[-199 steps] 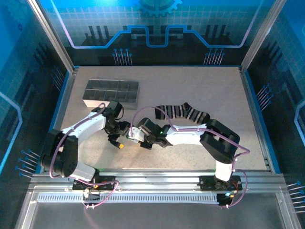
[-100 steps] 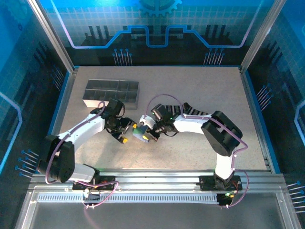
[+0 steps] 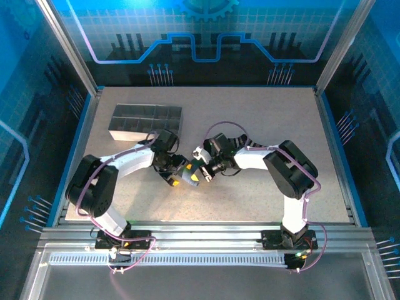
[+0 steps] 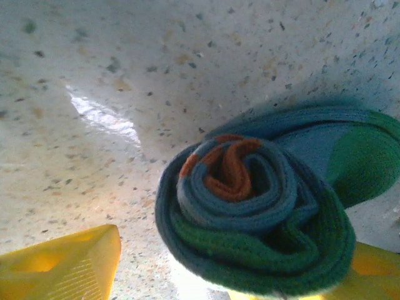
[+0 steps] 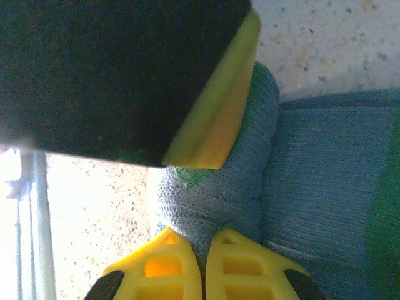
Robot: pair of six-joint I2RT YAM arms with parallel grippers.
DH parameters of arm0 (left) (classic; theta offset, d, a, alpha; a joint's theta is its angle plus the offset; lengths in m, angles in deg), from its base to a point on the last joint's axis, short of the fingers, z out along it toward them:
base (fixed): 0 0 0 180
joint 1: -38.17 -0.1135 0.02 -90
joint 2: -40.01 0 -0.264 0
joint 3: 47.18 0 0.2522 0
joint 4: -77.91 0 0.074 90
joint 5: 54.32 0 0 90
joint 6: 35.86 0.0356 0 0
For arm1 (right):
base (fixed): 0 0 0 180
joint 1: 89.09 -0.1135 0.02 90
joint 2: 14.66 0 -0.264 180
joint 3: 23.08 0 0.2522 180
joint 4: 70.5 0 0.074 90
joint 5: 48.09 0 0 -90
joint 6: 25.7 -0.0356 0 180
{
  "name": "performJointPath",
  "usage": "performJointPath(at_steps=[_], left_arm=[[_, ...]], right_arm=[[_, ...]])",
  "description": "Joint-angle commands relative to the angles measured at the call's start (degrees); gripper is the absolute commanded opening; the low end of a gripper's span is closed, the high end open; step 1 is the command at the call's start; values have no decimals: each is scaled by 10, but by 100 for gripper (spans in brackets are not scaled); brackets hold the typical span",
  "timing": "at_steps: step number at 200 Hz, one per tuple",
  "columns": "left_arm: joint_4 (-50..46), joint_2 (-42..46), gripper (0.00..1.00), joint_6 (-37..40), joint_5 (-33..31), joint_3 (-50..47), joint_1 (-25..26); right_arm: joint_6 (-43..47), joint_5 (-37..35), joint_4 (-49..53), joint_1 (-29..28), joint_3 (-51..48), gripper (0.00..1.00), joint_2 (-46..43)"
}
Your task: Roll the socks
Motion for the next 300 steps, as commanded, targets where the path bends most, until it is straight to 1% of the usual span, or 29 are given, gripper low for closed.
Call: performJointPath(at_steps=[1,26,35,47,68,87,96,110,121,138,146,154,164,179,189,205,225,249,255,276,288,295,300], left_arm=[[0,-25,68,22,-14,16,11],[-8,-55,56,35,-23,21,23],[-18,-61,49,39,-26,18,24],[-30,-59,35,41,-35,4,26],[-62,-48,0,43,-35,-27,25],[-119,-28,0,39,-42,-56,26],[-145,-12,0,30,-52,-71,25],[-167,14,0,9,-64,-94,25],[-176,25,0,-8,-70,-102,25],[-180,19,0,-29,-69,-97,25],[-185,10,0,-36,-71,-86,25],[-189,0,0,-38,-72,-74,25],[-197,-14,0,-34,-75,-54,26],[-222,-39,0,-21,-84,-19,25],[-234,-54,0,-11,-86,2,25],[-246,-76,0,-1,-82,26,25],[-250,-97,0,7,-75,43,25],[-252,-110,0,15,-69,54,24],[-252,-110,0,16,-69,55,24],[-248,-110,0,19,-64,56,23],[-246,-109,0,20,-62,57,22],[-245,-109,0,21,-61,58,21],[-247,-107,0,22,-61,59,22]], right_arm=[[-47,-14,76,22,-38,0,54],[-52,5,76,28,-29,0,66],[-49,2,77,27,-24,0,67],[-42,1,76,26,-14,0,68],[-15,-4,89,18,15,0,78],[46,-20,133,-8,66,0,86],[79,-32,151,-25,85,8,82],[116,-74,152,-53,90,22,52],[132,-117,107,-73,60,31,-2],[141,-201,-22,-108,-31,43,-110],[137,-236,-69,-121,-66,48,-149],[130,-257,-95,-132,-96,51,-175],[126,-291,-106,-152,-116,52,-196],[150,-374,-106,-203,-134,53,-206],[164,-441,-109,-236,-137,54,-202],[187,-524,-112,-279,-128,55,-190],[230,-602,-116,-317,-101,57,-160],[269,-633,-115,-334,-76,58,-120],[271,-635,-109,-335,-55,57,-109],[272,-659,-83,-334,-30,54,-73],[266,-678,-61,-333,-15,51,-50],[262,-687,-47,-331,-10,47,-39],[257,-691,-35,-328,-4,42,-31]])
